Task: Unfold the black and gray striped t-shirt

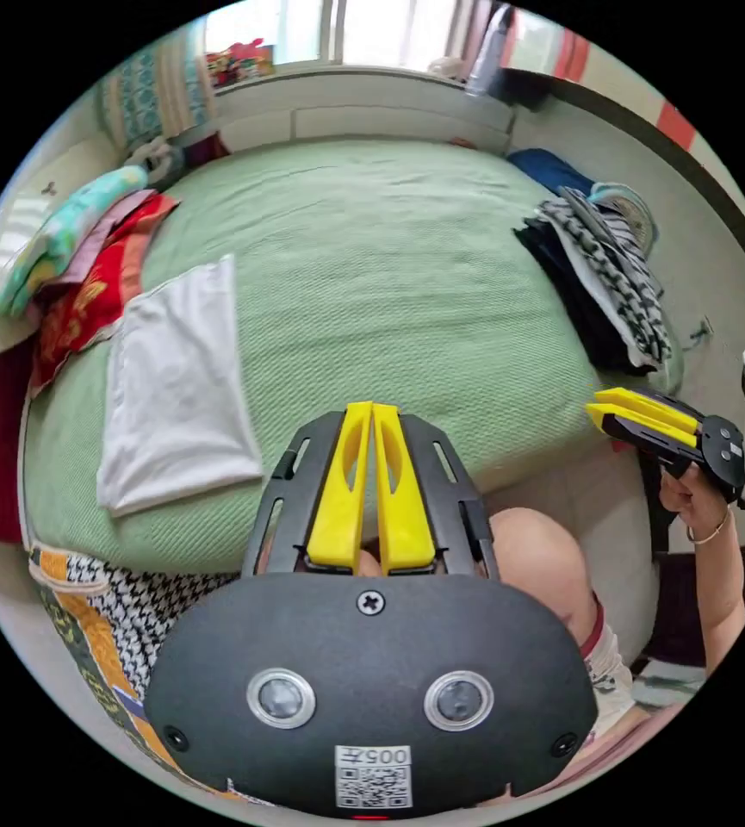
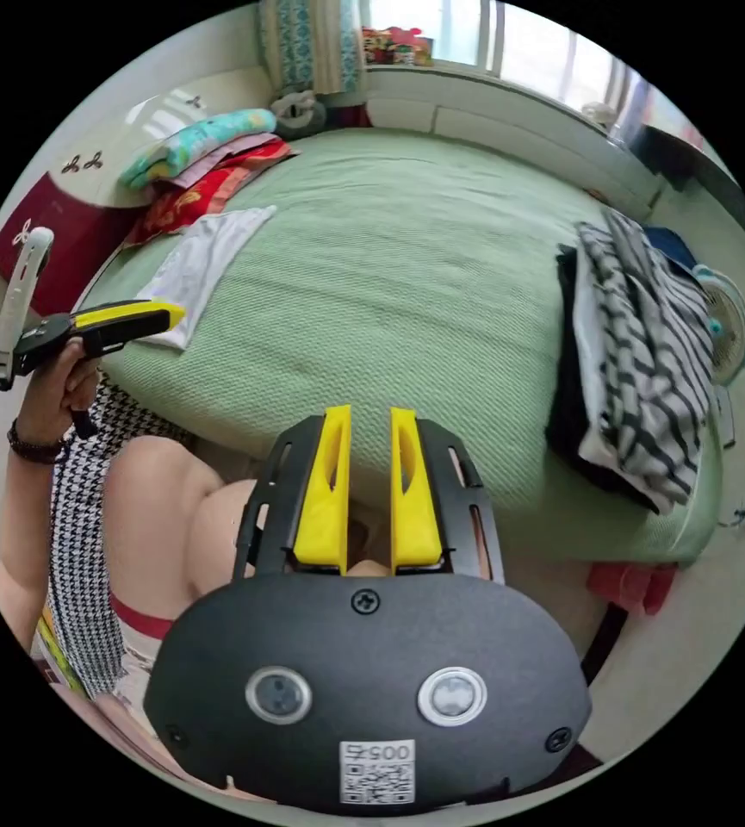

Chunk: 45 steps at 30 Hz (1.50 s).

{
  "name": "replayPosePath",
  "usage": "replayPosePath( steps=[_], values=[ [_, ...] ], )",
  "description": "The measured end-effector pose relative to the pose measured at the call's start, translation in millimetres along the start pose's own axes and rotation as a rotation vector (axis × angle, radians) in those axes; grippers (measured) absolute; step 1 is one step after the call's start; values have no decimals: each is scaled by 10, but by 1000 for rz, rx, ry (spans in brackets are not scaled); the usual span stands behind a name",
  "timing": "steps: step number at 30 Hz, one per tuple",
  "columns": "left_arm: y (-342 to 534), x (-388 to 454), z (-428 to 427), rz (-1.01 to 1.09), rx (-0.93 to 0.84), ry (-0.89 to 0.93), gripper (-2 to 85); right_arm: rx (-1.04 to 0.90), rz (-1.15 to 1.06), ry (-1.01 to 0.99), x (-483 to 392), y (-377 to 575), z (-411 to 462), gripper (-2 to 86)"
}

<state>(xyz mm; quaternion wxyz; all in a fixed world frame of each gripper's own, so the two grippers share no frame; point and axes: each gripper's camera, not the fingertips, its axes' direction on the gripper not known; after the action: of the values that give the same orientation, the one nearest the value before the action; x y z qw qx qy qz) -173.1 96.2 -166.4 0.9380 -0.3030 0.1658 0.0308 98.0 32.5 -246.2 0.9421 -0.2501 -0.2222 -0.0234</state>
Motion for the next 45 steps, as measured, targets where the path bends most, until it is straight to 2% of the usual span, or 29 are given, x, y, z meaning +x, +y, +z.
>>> replayPosePath(
  steps=[6,12,14,19,31,36,45],
  values=[
    [-454,778,378,116,-7,30,-5,79,104,90,699,210,-548,77],
    [-556,1049,931,141,-64,58,-5,96,181,137,1078,34,-803,88],
    [-574,1088,1015,119,-117,70,-5,55,173,139,1108,-95,-770,94],
    [-634,1304,941,244,-43,34,-5,25,189,163,1208,-601,-675,104],
    [-732,1476,1048,277,-45,86,-5,-166,222,334,1439,-1791,-316,151],
    [-770,1404,1076,256,-48,131,-6,-263,205,287,1462,-2056,-132,156],
    [-795,1263,1142,232,-54,143,-6,-338,179,481,1426,-2281,190,132]
  ],
)
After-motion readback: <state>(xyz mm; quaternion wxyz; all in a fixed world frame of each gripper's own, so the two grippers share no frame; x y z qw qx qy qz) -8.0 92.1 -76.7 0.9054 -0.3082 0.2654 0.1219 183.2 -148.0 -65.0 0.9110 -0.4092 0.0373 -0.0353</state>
